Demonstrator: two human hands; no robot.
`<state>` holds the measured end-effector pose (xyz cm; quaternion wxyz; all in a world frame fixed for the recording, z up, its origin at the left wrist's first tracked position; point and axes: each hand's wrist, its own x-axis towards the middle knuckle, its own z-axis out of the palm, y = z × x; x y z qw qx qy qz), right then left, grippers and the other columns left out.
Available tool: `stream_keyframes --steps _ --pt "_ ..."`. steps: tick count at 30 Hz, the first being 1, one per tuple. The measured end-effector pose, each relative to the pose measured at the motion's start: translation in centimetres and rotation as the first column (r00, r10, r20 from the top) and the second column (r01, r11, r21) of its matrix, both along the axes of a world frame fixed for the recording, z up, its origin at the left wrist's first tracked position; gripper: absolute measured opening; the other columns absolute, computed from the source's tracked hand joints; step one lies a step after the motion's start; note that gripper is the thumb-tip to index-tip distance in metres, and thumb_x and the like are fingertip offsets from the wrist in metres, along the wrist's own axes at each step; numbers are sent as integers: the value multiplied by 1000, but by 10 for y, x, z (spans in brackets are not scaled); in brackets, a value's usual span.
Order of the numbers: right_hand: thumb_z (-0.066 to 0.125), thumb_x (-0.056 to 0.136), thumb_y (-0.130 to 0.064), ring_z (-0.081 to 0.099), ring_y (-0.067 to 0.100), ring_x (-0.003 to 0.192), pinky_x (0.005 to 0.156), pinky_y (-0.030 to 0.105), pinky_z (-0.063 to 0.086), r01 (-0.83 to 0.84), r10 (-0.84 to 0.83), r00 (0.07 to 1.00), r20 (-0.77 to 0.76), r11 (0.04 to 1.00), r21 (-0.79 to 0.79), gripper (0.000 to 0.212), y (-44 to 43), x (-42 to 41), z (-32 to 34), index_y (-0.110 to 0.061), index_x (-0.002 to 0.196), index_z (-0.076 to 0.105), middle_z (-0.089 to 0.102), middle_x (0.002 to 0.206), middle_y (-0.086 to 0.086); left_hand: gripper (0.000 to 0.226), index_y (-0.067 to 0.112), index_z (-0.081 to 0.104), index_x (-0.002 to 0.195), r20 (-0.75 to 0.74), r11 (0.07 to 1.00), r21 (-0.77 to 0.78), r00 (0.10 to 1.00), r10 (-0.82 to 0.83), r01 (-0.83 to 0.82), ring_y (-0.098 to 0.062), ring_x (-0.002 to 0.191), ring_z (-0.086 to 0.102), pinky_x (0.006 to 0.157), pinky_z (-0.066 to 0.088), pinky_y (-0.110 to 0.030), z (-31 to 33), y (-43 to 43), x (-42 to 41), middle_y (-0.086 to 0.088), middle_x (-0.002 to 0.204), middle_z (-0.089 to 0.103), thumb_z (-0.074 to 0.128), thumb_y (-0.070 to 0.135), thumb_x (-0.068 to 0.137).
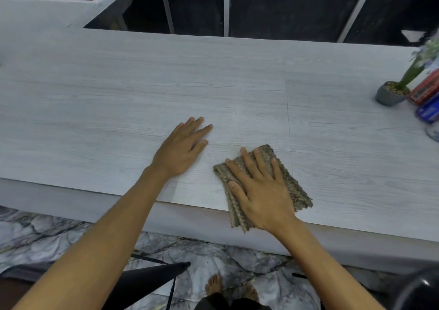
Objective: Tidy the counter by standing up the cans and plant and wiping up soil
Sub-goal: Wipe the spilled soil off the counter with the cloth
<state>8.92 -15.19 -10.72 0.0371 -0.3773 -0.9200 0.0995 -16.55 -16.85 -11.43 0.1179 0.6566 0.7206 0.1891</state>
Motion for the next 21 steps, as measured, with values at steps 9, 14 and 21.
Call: stream_keyframes --steps 9,14,21 --pt "12 100 -54 -9 19 148 117 47 -11 5 -5 999 -46 1000 -12 52 2 -20 1 -41 151 13 -2 161 -5 46 34 30 148 19 1000 5 1000 -3 3 -4 147 3 116 -4 -19 2 0 1 9 160 15 34 40 103" --pt "11 101 -50 0 12 148 118 37 -10 4 -17 990 -137 995 -98 49 14 -10 5 -41 148 26 12 159 -12 44 35 36 146 143 1000 11 990 17 -19 2 145 6 114 -2 -16 11 -6 -8 13 158 21 38 40 102" --pt "14 103 -48 -2 19 149 118 44 -10 -32 -8 981 -193 979 -204 47 1 -65 10 -40 148 25 11 160 -5 45 33 32 148 9 999 17 999 45 -45 -5 147 7 120 3 -30 3 -20 -27 9 159 20 35 36 103"
